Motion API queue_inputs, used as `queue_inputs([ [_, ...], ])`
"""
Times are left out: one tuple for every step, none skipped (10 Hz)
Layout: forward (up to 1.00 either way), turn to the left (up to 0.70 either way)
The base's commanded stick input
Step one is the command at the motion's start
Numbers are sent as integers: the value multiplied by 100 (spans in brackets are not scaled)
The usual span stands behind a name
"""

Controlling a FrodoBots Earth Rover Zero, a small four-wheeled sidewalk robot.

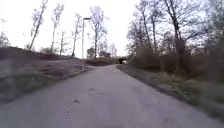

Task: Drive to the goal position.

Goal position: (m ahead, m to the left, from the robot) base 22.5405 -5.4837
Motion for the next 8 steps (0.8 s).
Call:
queue_inputs([
  [100, 1],
  [100, 1],
  [100, 1],
  [100, 1],
  [100, 1],
  [100, 1],
  [100, 1],
  [100, 1],
])
